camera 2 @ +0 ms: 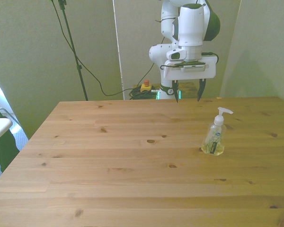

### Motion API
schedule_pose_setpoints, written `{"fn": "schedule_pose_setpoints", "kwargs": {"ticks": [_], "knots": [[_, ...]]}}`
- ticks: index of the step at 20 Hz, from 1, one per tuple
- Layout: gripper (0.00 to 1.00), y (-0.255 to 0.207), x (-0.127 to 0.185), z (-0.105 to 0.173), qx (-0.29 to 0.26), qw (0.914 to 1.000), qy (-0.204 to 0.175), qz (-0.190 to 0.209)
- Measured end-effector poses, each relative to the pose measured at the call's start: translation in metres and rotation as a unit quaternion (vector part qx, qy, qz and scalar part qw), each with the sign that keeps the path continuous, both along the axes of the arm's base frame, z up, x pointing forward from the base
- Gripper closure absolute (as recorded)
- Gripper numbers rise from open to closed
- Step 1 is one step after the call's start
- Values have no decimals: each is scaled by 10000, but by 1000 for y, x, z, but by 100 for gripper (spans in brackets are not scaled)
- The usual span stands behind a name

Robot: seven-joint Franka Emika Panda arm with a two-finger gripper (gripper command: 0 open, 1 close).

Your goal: Knock down the sanitizer

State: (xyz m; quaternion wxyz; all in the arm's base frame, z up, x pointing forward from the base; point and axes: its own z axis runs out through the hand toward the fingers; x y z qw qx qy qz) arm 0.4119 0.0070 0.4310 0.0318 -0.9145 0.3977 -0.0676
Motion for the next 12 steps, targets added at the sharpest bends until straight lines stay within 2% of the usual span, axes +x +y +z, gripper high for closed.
{"fn": "schedule_pose_setpoints", "kwargs": {"ticks": [4, 5, 12], "knots": [[0, 9, 3, -5, -44, 10000, 63, -63], [100, 14, 7, -4, -71, 9999, 53, -107], [100, 39, 46, -3, -307, 9986, -40, -426]]}}
